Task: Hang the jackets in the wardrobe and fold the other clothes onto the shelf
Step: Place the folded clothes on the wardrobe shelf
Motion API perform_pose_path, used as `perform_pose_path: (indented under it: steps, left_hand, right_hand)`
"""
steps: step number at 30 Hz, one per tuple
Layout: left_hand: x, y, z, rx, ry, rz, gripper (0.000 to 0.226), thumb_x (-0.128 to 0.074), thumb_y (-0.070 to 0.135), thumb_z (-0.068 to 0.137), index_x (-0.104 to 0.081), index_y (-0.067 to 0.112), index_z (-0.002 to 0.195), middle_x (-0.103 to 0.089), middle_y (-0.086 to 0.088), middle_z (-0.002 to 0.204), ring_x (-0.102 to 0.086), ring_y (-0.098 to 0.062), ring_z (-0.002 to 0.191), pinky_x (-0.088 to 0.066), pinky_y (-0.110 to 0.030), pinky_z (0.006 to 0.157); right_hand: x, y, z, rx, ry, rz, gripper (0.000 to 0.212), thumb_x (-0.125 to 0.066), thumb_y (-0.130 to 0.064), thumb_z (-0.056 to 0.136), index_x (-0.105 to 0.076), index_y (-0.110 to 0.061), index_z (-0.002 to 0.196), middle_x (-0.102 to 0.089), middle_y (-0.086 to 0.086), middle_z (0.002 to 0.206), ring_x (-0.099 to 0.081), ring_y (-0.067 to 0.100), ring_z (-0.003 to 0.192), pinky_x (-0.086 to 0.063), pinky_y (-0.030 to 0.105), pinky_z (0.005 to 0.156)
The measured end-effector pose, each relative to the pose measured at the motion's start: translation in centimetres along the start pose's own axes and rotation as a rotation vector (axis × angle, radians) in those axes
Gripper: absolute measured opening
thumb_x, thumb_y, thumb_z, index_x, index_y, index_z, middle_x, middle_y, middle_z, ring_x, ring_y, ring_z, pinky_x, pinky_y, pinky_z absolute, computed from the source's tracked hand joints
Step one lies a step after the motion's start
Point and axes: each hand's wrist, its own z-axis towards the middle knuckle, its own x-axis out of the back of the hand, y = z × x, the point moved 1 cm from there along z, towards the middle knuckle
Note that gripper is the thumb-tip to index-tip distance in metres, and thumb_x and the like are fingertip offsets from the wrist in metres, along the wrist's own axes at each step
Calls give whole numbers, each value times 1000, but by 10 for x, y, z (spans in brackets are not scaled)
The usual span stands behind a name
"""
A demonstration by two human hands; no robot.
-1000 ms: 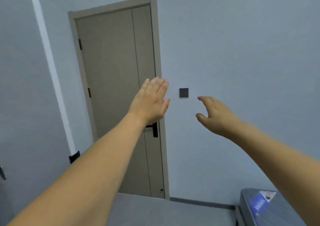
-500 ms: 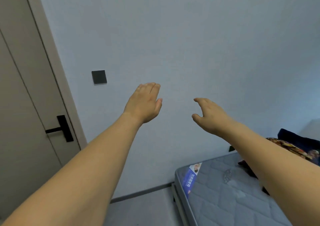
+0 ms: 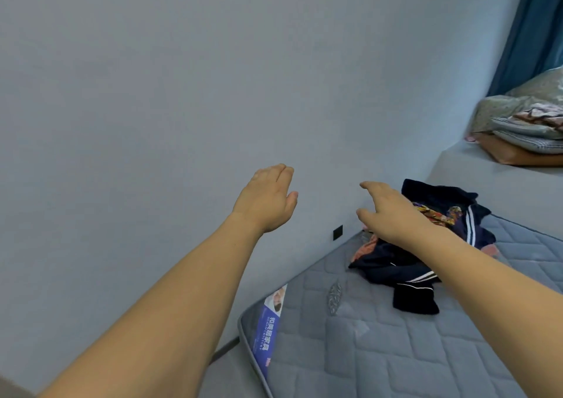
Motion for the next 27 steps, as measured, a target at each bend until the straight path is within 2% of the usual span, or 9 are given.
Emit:
perform_pose_path:
  steps: [7, 13, 16, 19, 24, 27]
  left_hand:
    - [-131, 25, 93, -135, -167, -80, 53, -41, 31, 102, -34, 8, 149, -35, -8, 155, -31, -26, 140, -18, -29, 114]
    - [-289, 59, 180, -294, -348, -138, 56, -41, 30, 102, -30, 8, 152, -30, -10, 157, -26, -25, 143, -12, -30, 117]
    - [-388, 85, 217, -372, -426, -163, 52, -44, 28, 100, -38, 5, 146, -39, -13, 150, -36, -28, 137, -23, -35, 115]
    - [-465, 104, 235, -409, -450, -197, 44, -49, 24, 96, -50, 4, 135, -51, -14, 138, -46, -30, 126, -34, -37, 107]
    - [-595, 137, 261, -401, -534, -317, 53, -46, 26, 97, -38, 11, 147, -36, -4, 153, -31, -20, 141, -23, -32, 117]
    - [-656, 153, 266, -359, -587, -404, 49, -48, 25, 97, -42, 12, 144, -36, -3, 151, -33, -22, 138, -30, -32, 110]
  right_hand:
    - [-38, 133, 42, -226, 27, 40, 60, -54, -25, 93, -36, -11, 148, -43, 9, 148, -41, 27, 135, -34, 38, 110]
    - [-109, 267, 77, -498, -16, 13, 62, -54, -25, 93, -34, -10, 149, -38, 8, 153, -39, 27, 137, -34, 37, 109]
    - [-159, 340, 100, -578, -15, -40, 60, -55, -21, 90, -37, -7, 146, -40, 8, 150, -40, 27, 135, -35, 35, 108]
    - [-199, 392, 117, -602, -14, -112, 62, -57, -23, 90, -35, -8, 147, -38, 7, 150, -38, 26, 136, -33, 37, 110]
    - [-267, 484, 151, -616, -31, -182, 70, -53, -23, 91, -23, -12, 154, -20, 10, 160, -18, 24, 148, -20, 38, 119]
    - [-303, 529, 164, -600, -15, -240, 74, -53, -23, 90, -20, -14, 155, -14, 11, 161, -16, 27, 148, -21, 41, 118]
